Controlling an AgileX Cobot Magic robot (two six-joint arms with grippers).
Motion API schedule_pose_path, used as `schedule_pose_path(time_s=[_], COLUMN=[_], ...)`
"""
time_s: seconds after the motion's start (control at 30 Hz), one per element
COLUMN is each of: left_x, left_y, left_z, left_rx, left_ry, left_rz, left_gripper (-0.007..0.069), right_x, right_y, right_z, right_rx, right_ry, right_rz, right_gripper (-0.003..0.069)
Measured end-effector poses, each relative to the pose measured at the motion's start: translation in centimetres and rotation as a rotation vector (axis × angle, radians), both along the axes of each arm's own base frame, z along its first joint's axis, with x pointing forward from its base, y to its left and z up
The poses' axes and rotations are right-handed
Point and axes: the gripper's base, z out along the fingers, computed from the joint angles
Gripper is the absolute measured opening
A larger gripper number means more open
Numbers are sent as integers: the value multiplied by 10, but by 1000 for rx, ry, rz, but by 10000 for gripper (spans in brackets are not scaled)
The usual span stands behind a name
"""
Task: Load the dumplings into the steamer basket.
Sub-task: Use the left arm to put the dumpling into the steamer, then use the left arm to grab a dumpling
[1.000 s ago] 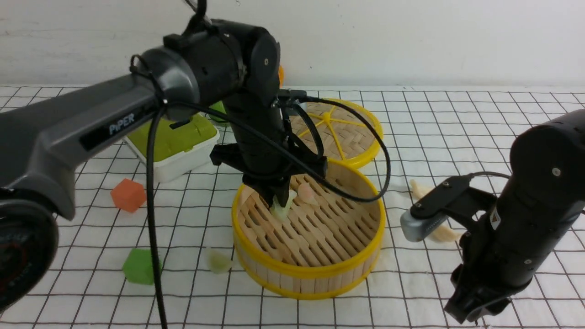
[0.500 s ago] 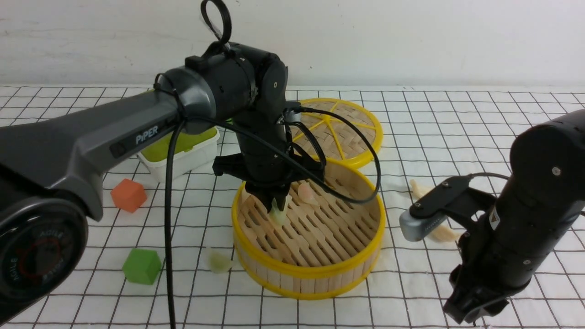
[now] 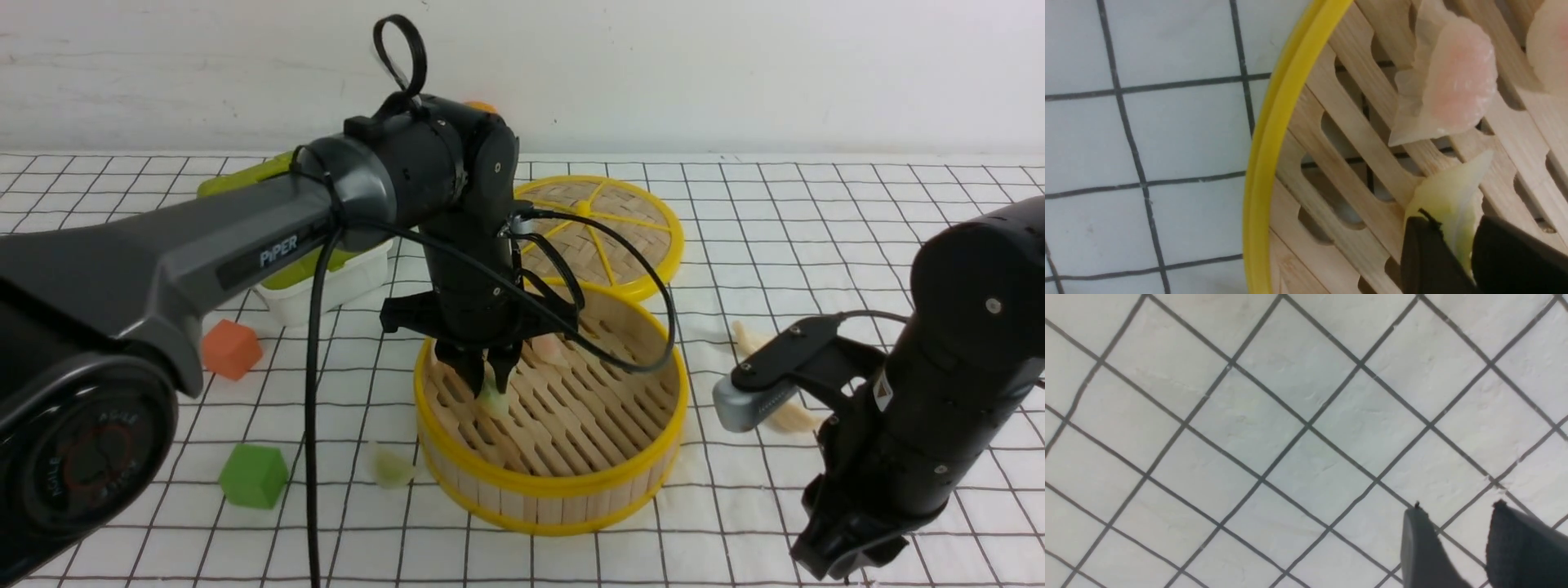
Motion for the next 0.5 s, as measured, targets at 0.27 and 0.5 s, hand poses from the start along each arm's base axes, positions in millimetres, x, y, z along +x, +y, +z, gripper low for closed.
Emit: schedule_pose_path(time_s=[0.27, 0.5], left_x=[-6, -28], left_y=[4, 31], left_z=[34, 107], left_rx=[-37, 18], left_ry=[-79, -264], left_rz=[2, 6], left_gripper=[334, 342], right_x=[0, -1], right_y=[0, 0], right_z=[0, 0], right_rx=[-1, -5], right_ry=[3, 15], right_rz=[0, 1], right_gripper=[239, 239])
